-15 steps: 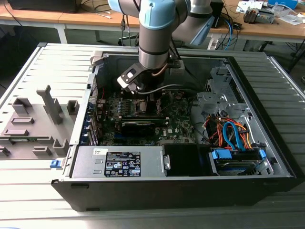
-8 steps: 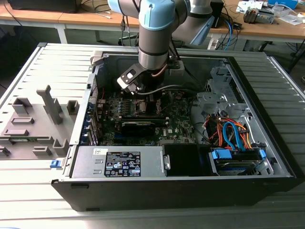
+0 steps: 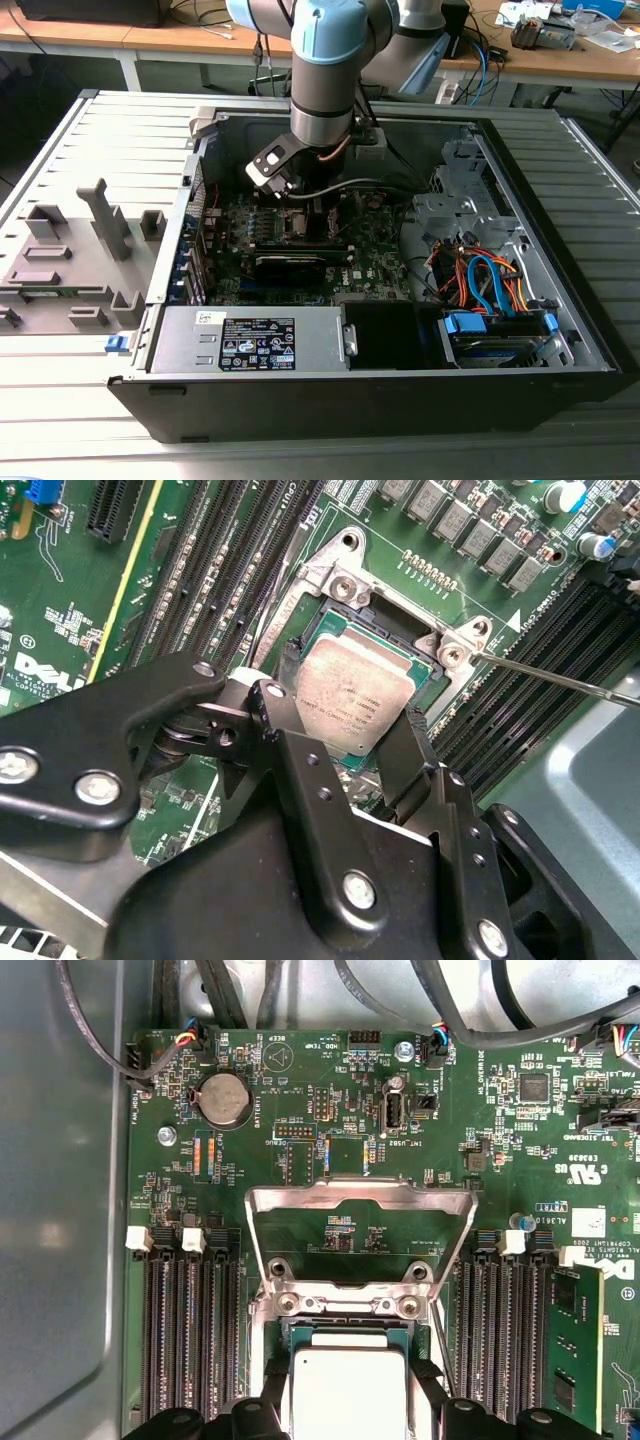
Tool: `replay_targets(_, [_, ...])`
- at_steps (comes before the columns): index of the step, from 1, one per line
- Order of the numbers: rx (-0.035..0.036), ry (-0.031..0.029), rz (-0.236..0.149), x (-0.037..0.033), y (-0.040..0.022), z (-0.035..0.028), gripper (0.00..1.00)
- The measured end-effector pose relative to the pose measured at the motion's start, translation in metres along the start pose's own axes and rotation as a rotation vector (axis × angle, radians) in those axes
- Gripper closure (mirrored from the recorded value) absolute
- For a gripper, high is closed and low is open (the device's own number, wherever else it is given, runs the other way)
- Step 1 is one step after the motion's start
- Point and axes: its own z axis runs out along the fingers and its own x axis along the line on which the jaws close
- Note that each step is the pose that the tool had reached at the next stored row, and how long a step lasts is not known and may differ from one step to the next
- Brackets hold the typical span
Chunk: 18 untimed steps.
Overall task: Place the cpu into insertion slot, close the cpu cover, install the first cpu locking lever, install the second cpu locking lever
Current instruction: 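Place the cpu into insertion slot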
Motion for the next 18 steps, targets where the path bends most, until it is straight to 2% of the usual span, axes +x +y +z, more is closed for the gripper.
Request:
replay_targets(6, [-0.0002, 0.0002, 0.0, 0.0, 0.0002, 0.0006, 0.45])
replay_targets(8, [-0.0015, 0.0023, 0.0, 0.0004, 0.0004, 0.0014, 0.44])
replay_targets(9, [-0.0011, 0.0017, 0.0, 0.0003, 0.0003, 0.0013, 0.38])
replay_targets(13, [-0.0002, 0.0001, 0.0, 0.0, 0.0002, -0.0002, 0.38])
replay_targets(14, [-0.0001, 0.0001, 0.0, 0.0, 0.0001, -0.0025, 0.38])
replay_targets(15, [-0.0002, 0.0002, 0.0, 0.0001, 0.0001, -0.0094, 0.38])
replay_targets(18, [-0.0003, 0.0003, 0.0, 0.0002, -0.0001, -0.0215, 0.38])
